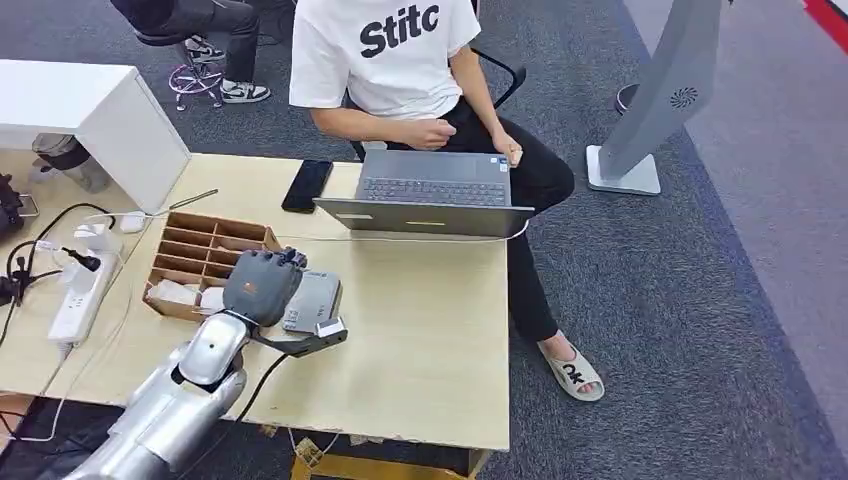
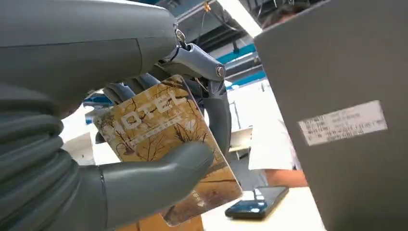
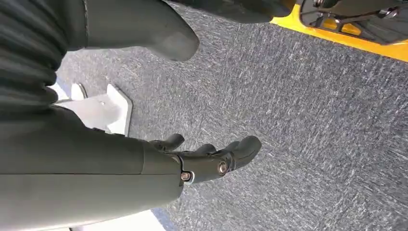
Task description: Pass the card to the sensor for recognition and then transmit it.
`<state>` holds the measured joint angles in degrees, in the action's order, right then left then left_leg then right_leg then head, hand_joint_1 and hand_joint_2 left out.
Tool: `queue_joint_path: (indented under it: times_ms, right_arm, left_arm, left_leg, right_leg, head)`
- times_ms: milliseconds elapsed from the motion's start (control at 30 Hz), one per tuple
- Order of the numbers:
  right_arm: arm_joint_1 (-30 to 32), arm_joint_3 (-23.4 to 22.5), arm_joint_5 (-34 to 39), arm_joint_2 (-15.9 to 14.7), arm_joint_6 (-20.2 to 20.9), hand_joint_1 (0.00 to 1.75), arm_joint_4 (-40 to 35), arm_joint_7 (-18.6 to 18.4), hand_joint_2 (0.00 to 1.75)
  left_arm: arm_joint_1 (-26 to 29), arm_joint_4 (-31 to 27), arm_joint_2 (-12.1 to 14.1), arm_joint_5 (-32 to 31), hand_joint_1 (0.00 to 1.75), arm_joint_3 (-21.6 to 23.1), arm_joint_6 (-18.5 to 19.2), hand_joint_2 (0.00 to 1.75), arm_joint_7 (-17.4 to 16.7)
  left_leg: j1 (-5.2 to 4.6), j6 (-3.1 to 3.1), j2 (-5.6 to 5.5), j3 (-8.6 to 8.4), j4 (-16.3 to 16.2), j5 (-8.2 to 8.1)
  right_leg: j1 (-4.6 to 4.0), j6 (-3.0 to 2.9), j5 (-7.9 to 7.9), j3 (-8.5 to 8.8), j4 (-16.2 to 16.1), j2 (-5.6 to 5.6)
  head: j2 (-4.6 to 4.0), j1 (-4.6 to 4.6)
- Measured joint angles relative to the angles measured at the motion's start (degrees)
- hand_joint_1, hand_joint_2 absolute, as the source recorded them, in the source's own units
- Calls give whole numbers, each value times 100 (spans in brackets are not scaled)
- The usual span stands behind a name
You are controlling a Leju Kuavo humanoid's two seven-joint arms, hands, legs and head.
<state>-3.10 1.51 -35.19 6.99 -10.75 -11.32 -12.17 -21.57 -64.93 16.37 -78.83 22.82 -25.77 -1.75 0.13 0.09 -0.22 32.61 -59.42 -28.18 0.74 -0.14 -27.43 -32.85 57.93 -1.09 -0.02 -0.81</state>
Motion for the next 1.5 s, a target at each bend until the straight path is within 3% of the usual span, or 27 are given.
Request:
queue_joint_path:
  times_ms: [233,400,500,700,967,1500]
  right_arm:
    - [-26,0,-41,0,15,0,0,7,175]
    - [-22,0,-61,0,15,0,2,7,175]
    - [-16,0,-63,0,13,0,7,4,175]
    - [-4,-7,-68,0,4,0,17,9,175]
    - [19,-46,-105,0,13,0,26,37,175]
    - [23,-114,-164,0,87,0,39,22,175]
  left_arm:
    - [-262,717,-380,203,175,28,-22,175,133]
    - [-266,987,-489,296,175,42,-26,175,207]
    - [-256,1103,-533,446,175,42,156,175,240]
    - [-251,1224,-524,413,175,42,488,175,80]
    - [-257,1232,-411,279,175,42,645,175,-134]
    - [-286,1226,-205,336,175,-41,327,175,-171]
  left_leg:
    - [0,0,0,0,0,0]
    - [1,0,1,0,0,0]
    - [1,0,1,1,1,0]
    - [1,0,0,-1,1,0]
    - [2,-5,1,-14,2,4]
    - [3,-12,1,-14,2,12]
  right_leg:
    - [0,0,0,1,0,-1]
    - [0,-1,0,0,0,-3]
    - [0,-1,0,0,0,-2]
    - [0,-1,0,3,1,-2]
    - [0,-5,3,14,3,-3]
    - [0,-10,7,11,9,-2]
  head:
    - [0,2]
    - [0,0]
    - [-2,2]
    - [-2,0]
    - [0,0]
    - [0,0]
